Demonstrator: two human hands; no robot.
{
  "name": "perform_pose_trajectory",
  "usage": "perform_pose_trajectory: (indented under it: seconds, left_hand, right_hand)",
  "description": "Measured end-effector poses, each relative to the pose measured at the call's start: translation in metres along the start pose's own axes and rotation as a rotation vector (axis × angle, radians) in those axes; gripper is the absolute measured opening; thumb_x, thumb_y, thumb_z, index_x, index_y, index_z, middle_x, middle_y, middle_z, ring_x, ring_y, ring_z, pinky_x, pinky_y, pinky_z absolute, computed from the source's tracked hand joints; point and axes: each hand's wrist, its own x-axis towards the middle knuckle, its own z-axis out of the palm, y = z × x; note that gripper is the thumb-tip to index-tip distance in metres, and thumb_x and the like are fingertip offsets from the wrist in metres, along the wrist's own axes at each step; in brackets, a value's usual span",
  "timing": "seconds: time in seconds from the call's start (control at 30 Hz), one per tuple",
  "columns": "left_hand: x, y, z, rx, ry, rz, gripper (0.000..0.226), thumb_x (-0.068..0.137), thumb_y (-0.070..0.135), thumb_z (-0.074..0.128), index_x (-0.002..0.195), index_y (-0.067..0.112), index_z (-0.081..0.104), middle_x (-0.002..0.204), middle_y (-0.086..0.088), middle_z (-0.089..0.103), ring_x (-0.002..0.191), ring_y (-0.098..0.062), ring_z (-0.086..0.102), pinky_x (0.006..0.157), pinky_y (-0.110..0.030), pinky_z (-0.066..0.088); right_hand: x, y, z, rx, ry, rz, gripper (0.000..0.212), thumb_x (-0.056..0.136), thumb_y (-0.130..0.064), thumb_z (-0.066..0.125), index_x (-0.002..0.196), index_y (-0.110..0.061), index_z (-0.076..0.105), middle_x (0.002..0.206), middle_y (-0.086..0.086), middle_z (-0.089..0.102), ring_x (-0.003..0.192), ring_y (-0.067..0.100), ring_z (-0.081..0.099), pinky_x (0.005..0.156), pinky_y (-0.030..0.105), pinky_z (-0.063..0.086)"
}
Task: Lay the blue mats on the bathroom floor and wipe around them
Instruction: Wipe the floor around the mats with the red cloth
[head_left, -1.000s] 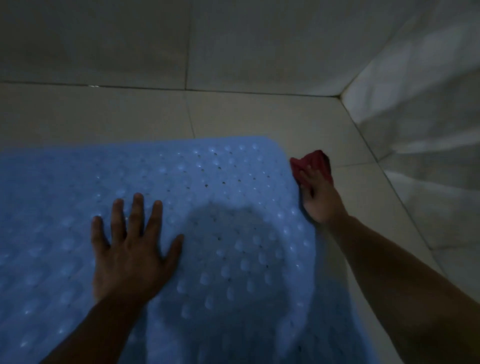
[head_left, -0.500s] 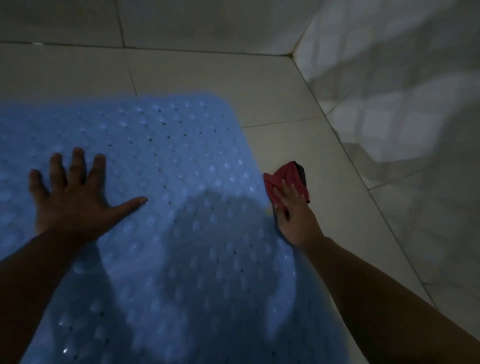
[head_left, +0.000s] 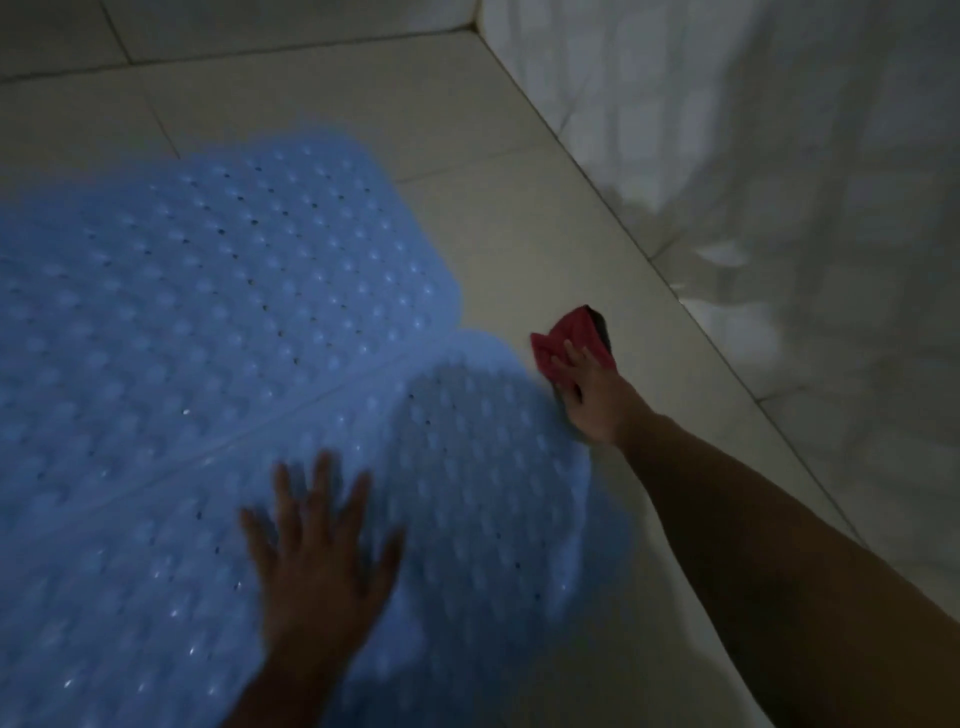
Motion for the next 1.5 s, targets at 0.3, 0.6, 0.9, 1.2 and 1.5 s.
perform_pose_trajectory:
  seconds: [0.3,0.6,0.9,1.2,1.5]
  left_hand:
    - [-0.04,0.015,0.019,0.129,-0.191,0.01,0.082,0.094,0.07,0.035,0.161,0.023,0.028,0.172,-0.011,0.003,0.157,-0.042,-0.005,0.119,-0.072,0.005]
    - [-0.053,0.01,0.022,0.102,-0.171,0.03,0.082,0.097,0.073,0.036,0.163,0.027,0.021,0.172,-0.01,0.002,0.157,-0.041,-0.004,0.12,-0.071,0.003]
    - [-0.079,-0.019,-0.018,-0.239,-0.076,-0.168,0.058,0.097,0.05,0.045,0.143,0.018,0.058,0.158,-0.011,0.044,0.153,-0.038,0.026,0.12,-0.063,0.023]
    - [-0.226,-0.051,-0.058,-0.163,-0.146,-0.905,0.077,0.086,0.058,0.035,0.156,0.027,0.04,0.17,-0.006,0.018,0.157,-0.038,0.008,0.125,-0.061,0.01]
    - [-0.273,-0.081,-0.104,-0.538,0.085,-0.991,0.066,0.088,0.043,0.043,0.15,0.02,0.05,0.159,-0.002,0.045,0.151,-0.02,0.034,0.122,-0.034,0.029]
  right_hand:
    - [-0.229,0.021,0.076,0.252,0.043,0.302,0.061,0.101,-0.044,0.024,0.16,-0.033,0.02,0.17,-0.003,0.012,0.157,0.022,0.005,0.127,0.051,0.013]
    - [-0.353,-0.097,0.128,0.263,-0.061,0.423,0.069,0.107,-0.027,0.03,0.156,-0.04,-0.017,0.166,-0.002,-0.02,0.153,0.026,-0.019,0.123,0.058,0.021]
    - [-0.399,-0.194,0.161,-0.054,-0.319,-0.138,0.071,0.097,-0.031,0.035,0.161,-0.013,0.012,0.169,0.017,0.0,0.155,0.042,-0.005,0.122,0.059,0.009]
    - [-0.409,-0.233,0.192,-0.197,-0.334,-0.785,0.061,0.087,-0.04,0.047,0.138,-0.01,0.061,0.153,0.02,0.045,0.144,0.043,0.035,0.104,0.061,0.039]
    - [-0.415,-0.323,0.207,-0.165,-0.431,-1.187,0.055,0.096,-0.033,0.043,0.146,-0.013,0.051,0.16,0.014,0.037,0.153,0.042,0.018,0.118,0.062,0.025]
